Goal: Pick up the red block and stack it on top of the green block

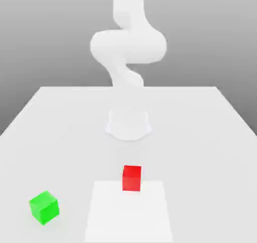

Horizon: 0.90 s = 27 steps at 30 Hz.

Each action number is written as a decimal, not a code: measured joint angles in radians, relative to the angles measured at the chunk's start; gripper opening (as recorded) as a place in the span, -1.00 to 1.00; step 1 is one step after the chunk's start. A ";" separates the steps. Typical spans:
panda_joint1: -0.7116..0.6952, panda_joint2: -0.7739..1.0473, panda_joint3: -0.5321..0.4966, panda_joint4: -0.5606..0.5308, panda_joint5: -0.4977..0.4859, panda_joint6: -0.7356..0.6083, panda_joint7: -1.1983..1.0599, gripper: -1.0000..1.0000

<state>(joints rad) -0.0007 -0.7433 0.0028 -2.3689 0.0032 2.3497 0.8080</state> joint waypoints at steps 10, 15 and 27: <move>-0.005 0.279 0.021 -0.330 0.015 0.238 0.040 0.00; -0.005 0.442 0.034 -0.514 0.019 0.371 0.066 0.00; 0.019 0.901 0.005 -0.571 -0.022 0.748 0.114 -1.00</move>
<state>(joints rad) 0.0186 0.1580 0.0074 -2.9395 -0.0190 3.0978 0.9222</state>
